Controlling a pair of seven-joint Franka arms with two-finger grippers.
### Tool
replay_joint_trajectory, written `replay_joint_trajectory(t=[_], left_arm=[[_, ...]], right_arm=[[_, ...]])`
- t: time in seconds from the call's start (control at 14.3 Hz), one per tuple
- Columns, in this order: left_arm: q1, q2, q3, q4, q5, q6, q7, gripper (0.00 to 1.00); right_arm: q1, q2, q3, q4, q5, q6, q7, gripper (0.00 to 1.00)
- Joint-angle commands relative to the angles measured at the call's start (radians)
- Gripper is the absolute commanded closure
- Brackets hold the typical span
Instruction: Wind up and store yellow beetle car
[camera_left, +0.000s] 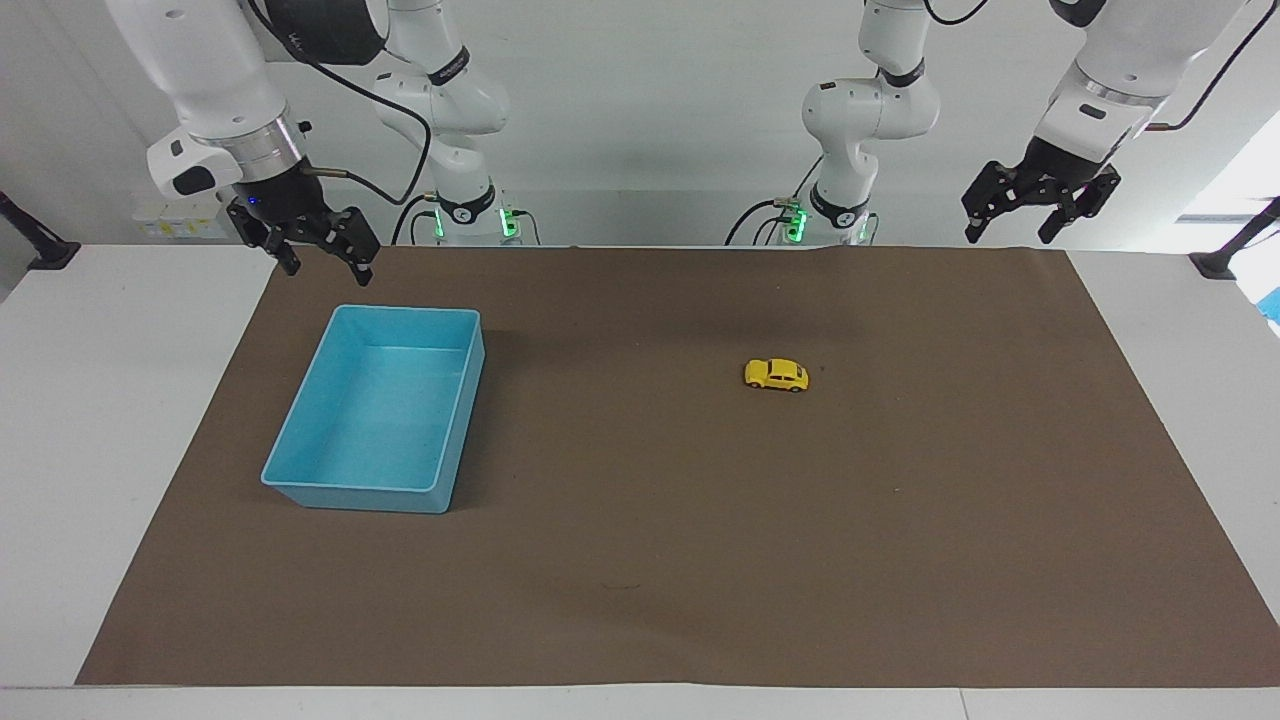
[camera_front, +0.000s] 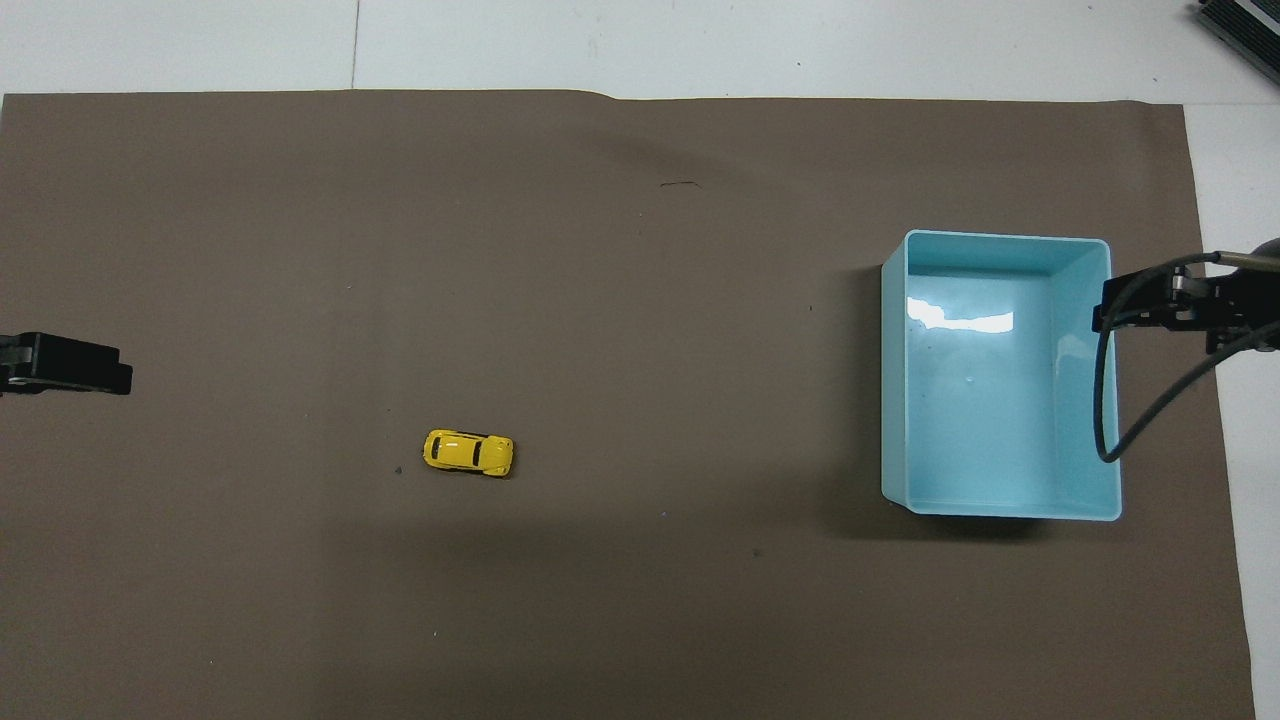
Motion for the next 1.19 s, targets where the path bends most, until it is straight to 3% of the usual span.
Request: replay_joint_trajectory(t=[0.0,1.12], left_arm=[[0.014,-0.012,0.004,-0.006,0.002,0.024,0.017,0.0],[0.002,-0.006,0.004,0.006,0.003,0.028,-0.001,0.0]], right_arm=[[-0.011,-0.003,0.009,-0.008,0.006,0.011,-0.018,0.0],[-0.011,-0.004,0.009,-0.008,0.006,0.011,-0.018,0.0]])
